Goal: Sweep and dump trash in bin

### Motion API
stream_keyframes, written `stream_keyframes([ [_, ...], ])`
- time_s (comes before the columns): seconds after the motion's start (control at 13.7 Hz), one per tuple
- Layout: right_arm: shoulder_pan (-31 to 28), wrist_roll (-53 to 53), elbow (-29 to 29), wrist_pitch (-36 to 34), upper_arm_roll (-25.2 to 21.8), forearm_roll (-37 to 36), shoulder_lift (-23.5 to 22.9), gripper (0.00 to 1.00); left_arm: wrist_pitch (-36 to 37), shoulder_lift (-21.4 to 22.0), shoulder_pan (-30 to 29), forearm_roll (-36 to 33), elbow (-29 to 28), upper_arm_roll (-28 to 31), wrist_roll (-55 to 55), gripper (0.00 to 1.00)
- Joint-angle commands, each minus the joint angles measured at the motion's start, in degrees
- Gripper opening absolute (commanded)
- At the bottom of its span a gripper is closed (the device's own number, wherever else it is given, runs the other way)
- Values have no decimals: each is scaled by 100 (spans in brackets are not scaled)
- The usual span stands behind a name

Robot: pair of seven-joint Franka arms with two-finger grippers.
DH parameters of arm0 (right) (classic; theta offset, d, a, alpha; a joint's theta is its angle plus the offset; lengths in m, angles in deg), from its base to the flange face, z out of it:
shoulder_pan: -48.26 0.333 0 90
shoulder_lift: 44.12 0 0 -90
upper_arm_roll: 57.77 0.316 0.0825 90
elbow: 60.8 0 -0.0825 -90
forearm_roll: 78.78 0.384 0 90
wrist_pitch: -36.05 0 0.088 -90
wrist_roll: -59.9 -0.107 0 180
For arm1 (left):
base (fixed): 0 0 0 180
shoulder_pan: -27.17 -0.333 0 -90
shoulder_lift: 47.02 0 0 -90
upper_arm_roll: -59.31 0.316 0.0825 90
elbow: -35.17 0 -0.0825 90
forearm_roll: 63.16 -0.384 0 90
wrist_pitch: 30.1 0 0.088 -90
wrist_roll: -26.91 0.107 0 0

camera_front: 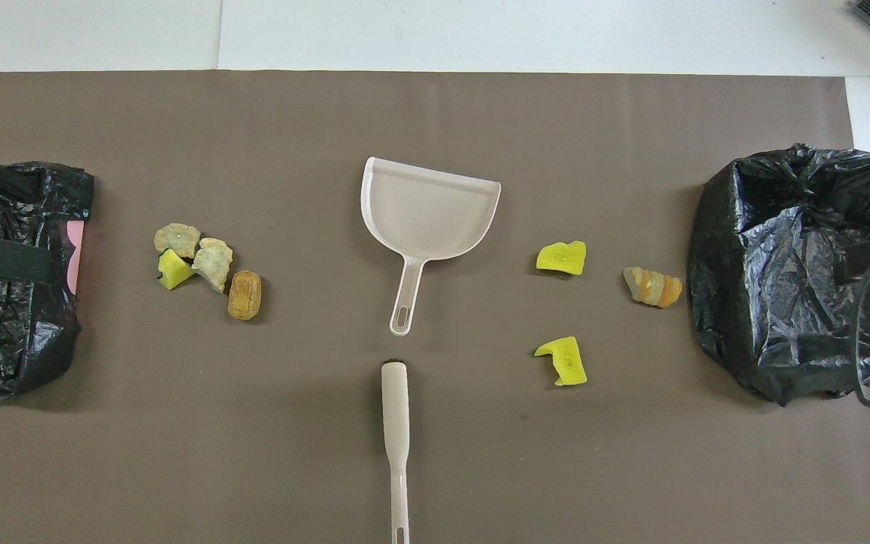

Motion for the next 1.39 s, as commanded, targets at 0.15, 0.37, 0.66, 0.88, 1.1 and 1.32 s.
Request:
stream_keyframes([
  [0.15,-5,-111,-117,83,5,113,79,100,59,97,-28,18,-89,-3,-6,100],
  [0.37,4,-102,-125,83,5,113,88,100,24,71,-27,18,-63,-3,-23,100],
  [0.66,31,-94,-397,127,13,113,246,100,24,106,-36,26,-116,-3,38,100],
  [0.88,22,-85,-363,57,13,121,229,100,-55,115,-80,26,-159,6,47,100],
  [1.1,22,-85,-345,83,13,121,229,100,-214,89,-46,44,-238,-3,-32,100],
  [1.32,381,-190,-380,145,180,-2,133,100,-223,115,470,123,-642,-74,-337,100],
])
